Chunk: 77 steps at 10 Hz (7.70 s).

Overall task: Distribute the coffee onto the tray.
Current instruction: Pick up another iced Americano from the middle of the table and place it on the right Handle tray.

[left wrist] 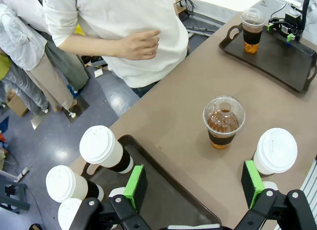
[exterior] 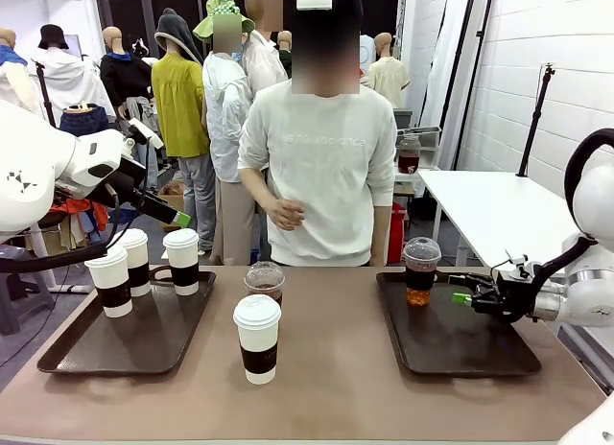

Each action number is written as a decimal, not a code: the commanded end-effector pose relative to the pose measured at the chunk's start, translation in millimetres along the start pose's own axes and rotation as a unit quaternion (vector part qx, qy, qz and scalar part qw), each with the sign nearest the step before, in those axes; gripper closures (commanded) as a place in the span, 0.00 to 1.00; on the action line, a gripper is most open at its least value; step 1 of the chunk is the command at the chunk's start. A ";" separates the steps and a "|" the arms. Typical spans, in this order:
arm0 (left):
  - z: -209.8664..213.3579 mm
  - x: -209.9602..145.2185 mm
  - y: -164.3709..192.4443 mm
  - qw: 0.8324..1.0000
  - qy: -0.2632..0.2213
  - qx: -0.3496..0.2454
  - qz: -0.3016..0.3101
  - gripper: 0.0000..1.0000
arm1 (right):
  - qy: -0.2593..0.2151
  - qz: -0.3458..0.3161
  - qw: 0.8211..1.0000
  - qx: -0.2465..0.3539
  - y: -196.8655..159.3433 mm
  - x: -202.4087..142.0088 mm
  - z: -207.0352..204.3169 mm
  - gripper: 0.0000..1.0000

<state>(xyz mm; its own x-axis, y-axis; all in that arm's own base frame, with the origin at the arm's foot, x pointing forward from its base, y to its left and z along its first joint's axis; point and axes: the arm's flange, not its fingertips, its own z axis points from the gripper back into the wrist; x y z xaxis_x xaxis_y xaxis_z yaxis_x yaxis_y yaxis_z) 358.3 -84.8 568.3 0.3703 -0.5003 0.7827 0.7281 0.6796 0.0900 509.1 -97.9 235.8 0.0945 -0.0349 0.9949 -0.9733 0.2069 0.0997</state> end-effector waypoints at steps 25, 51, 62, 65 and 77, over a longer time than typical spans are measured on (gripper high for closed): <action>0.7 -1.0 -0.2 1.000 0.003 -0.004 0.001 0.00 | 0.052 -0.018 0.994 0.098 118.8 4.8 -186.8 0.00; 0.7 -1.0 -0.2 1.000 0.003 -0.004 0.001 0.00 | 0.056 -0.009 0.996 0.075 116.4 3.4 -198.9 0.00; 0.7 -1.0 -0.2 1.000 0.003 -0.004 0.001 0.00 | 0.080 -0.014 0.992 0.093 124.9 -11.8 -318.1 0.00; 0.7 -1.0 -0.2 1.000 0.003 -0.004 0.001 0.00 | 0.076 0.021 0.993 0.083 111.4 -8.5 -334.3 0.00; 0.7 -1.0 -0.2 1.000 0.003 -0.004 0.001 0.00 | 0.067 0.011 0.994 0.082 91.2 -6.1 -341.0 0.00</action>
<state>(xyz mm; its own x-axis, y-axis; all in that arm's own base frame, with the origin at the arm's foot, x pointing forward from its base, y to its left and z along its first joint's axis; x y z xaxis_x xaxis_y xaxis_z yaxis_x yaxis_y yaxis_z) 358.2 -85.0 568.4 0.3699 -0.5008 0.7825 0.7282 0.6794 0.0906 491.1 254.5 243.8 0.0883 0.1006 0.9910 -0.9955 0.0439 0.0842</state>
